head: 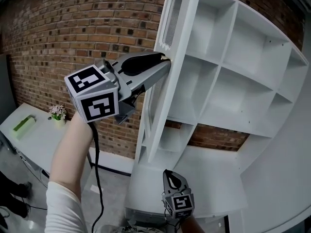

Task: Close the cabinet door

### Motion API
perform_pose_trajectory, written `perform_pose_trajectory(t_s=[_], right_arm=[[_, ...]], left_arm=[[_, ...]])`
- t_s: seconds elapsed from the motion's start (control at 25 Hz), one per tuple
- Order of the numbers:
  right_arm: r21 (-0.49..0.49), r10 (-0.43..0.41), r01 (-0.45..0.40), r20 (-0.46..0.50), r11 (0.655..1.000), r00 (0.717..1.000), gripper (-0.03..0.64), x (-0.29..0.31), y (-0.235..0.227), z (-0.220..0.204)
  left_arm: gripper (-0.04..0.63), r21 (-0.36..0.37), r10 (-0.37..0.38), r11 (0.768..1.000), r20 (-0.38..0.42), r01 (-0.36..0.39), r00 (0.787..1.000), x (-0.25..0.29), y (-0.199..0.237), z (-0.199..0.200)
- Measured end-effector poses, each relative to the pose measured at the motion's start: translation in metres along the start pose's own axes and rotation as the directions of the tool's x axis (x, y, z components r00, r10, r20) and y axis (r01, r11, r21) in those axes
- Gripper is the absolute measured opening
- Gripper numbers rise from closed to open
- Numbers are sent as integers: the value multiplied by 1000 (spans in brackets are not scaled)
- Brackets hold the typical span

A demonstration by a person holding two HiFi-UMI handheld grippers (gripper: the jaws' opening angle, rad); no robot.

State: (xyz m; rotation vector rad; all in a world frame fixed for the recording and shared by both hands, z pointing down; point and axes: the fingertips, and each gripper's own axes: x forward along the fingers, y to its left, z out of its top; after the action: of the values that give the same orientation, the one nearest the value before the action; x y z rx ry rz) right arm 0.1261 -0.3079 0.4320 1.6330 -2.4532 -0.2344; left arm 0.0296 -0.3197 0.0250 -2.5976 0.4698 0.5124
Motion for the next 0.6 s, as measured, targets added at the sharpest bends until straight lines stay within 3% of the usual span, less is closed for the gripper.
perform_pose_trajectory(t_s=[0.32,0.6], right_arm=[[-5,23,-23,44,1000,999,2,2,-59,9],[-16,19,-17,102,1000,995,2,1,-113,18]], left_arm=[[97,121,28,992,-9,-27,1000,46,-21,-15],[92,154,72,985,2,-71,997,95,-31,-33]])
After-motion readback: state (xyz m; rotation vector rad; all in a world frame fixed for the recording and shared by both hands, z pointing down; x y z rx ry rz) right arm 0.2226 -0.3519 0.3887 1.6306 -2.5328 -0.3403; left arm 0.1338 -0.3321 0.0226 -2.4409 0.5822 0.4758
